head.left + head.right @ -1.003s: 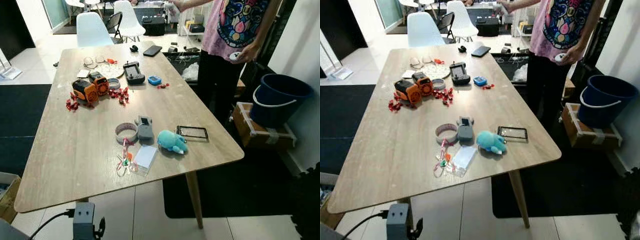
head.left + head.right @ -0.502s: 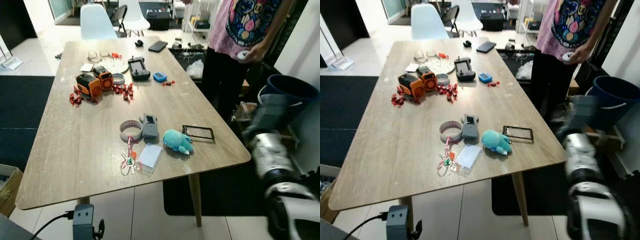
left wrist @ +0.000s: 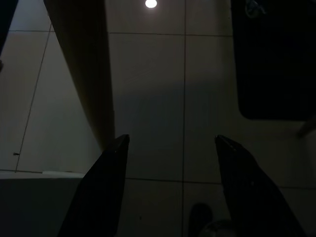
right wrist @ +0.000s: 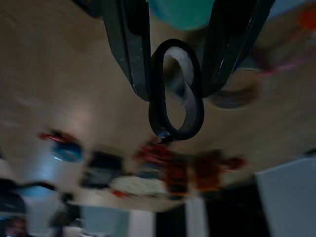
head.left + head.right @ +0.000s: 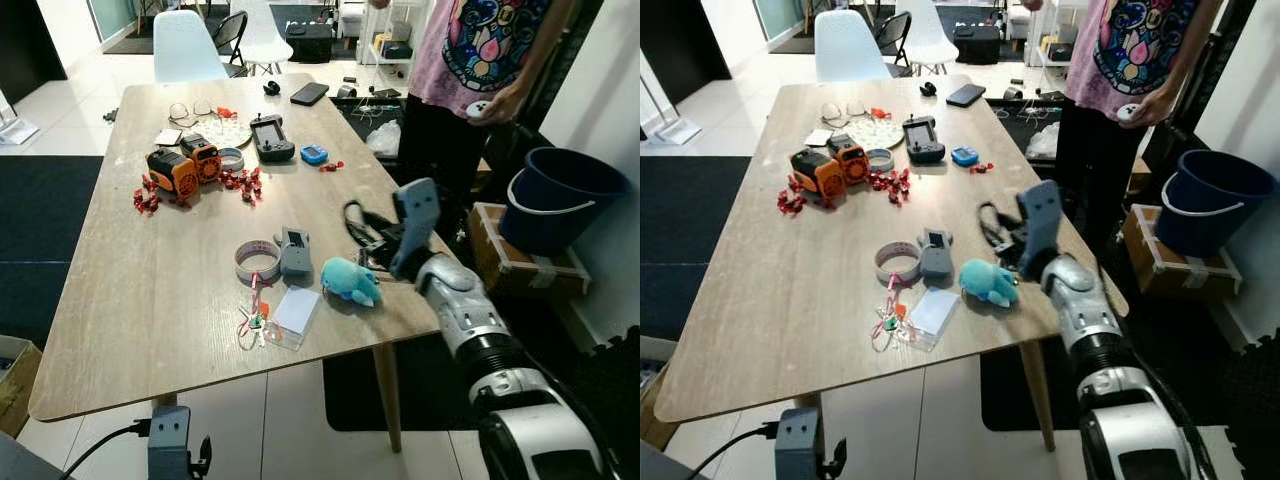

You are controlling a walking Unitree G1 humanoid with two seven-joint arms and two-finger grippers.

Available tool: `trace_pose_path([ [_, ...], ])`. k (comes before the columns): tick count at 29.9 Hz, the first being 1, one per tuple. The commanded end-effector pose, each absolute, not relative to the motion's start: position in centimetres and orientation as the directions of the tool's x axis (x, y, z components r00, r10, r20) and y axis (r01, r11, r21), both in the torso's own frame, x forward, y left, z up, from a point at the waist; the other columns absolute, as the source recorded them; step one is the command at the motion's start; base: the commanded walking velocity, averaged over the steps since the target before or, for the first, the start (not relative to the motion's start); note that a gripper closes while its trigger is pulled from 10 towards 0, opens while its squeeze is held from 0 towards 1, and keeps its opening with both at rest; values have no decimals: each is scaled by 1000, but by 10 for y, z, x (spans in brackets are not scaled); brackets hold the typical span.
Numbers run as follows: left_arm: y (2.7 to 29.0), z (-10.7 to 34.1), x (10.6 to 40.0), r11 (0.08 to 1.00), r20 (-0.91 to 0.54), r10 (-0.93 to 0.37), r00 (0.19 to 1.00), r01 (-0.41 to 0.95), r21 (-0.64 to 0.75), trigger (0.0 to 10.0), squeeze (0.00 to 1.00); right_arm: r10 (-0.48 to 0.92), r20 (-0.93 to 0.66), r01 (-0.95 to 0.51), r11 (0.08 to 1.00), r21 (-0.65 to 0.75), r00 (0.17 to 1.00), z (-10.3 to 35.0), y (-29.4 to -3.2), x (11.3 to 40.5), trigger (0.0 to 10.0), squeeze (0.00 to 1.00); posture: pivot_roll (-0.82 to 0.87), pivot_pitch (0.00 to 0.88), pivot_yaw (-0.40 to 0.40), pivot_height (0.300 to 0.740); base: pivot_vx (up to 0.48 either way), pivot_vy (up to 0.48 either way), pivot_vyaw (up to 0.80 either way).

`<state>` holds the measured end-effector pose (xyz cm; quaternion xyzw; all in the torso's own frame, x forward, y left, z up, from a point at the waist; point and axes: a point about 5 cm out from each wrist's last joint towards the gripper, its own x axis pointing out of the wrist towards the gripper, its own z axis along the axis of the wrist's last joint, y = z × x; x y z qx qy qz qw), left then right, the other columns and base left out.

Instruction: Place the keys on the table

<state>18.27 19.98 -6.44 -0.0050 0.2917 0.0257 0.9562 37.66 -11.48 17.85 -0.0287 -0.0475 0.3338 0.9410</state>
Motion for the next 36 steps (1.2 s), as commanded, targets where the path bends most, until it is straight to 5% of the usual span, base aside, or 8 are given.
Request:
trace_pose_path([
  [1,200,-68,178,999,-574,47,818,-53,7,10000,0,641,32,-636,766,-90,767,172,-113,375,10000,0,54,43,-4,740,0,0,0],
  [25,200,-67,177,998,-564,58,824,-70,0,10000,0,885,-154,-898,436,-57,440,133,-61,336,10000,0,68,58,-20,740,0,0,0],
  [36,200,-68,176,998,-570,53,820,-66,-3,10000,0,801,-226,-829,556,-61,554,122,-78,342,10000,0,62,59,-17,740,0,0,0],
])
